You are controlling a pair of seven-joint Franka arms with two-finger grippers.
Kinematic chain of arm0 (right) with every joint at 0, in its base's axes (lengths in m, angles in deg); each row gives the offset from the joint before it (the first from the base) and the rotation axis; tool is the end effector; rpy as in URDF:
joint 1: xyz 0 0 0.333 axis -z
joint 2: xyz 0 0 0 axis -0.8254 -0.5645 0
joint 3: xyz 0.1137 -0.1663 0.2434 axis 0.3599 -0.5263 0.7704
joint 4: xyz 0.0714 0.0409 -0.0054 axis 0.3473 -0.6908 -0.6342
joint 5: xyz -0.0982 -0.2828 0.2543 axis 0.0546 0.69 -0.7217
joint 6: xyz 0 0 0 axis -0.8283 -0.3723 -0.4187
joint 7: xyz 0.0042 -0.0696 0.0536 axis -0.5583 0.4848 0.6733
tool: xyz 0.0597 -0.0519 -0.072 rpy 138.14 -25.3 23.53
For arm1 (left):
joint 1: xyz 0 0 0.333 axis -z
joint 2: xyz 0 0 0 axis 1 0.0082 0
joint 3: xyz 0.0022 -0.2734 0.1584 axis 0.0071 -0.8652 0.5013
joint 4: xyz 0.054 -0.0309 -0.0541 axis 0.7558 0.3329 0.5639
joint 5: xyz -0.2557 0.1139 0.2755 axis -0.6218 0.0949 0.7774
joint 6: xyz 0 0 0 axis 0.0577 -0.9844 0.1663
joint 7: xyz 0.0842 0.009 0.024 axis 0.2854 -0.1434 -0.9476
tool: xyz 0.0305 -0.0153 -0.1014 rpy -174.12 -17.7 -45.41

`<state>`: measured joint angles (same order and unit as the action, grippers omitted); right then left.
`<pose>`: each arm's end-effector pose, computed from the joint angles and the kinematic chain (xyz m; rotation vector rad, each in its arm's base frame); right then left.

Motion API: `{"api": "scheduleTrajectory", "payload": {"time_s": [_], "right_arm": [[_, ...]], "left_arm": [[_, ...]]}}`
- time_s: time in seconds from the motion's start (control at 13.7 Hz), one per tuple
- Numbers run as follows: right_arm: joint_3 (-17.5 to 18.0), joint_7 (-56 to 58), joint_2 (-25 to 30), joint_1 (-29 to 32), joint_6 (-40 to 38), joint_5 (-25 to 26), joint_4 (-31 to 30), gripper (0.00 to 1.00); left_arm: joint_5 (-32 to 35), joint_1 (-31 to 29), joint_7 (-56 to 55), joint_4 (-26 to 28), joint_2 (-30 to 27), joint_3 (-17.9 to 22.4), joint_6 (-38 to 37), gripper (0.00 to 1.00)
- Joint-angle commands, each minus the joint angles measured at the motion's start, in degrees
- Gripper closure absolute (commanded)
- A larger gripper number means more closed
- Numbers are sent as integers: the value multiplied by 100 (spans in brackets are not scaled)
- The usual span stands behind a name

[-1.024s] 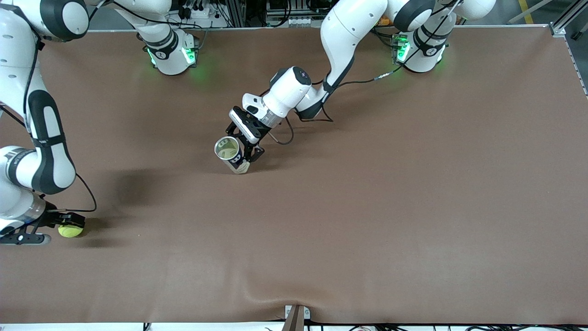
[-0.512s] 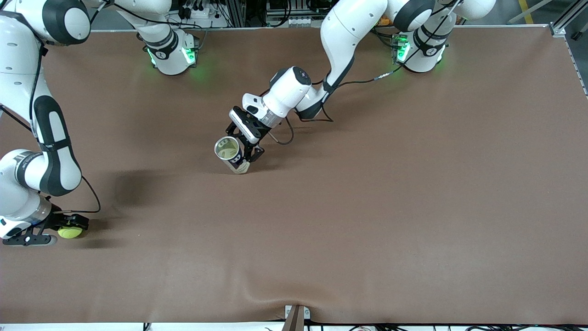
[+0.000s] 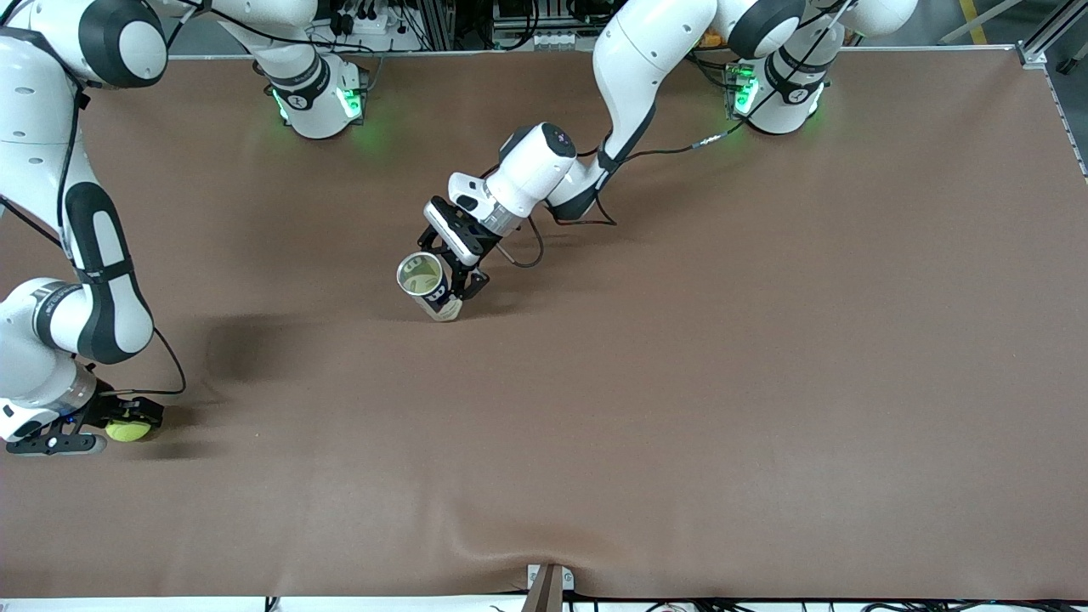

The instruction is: Insert tennis ball vertically with right arm

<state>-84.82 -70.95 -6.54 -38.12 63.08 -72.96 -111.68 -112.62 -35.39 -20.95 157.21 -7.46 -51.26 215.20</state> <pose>0.6958 -0.2275 0.2084 3.0254 0.0736 0.2446 0.4071 -0.6280 0.2328 2.2175 -0.9876 1.0236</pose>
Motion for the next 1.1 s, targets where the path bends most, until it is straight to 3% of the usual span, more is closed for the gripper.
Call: {"api": "scheduleTrajectory", "payload": {"time_s": [0.0, 0.37, 1.02], "right_arm": [[110, 120, -123, 86, -65, -19, 288, 0], [110, 120, -70, 60, -679, -28, 640, 0], [110, 252, -394, 139, -339, -63, 632, 0]], "left_arm": [[-130, 79, -30, -101, 124, 40, 51, 20], [-130, 88, -30, -101, 124, 40, 69, 20], [-130, 88, -30, -101, 124, 40, 77, 20]]}}
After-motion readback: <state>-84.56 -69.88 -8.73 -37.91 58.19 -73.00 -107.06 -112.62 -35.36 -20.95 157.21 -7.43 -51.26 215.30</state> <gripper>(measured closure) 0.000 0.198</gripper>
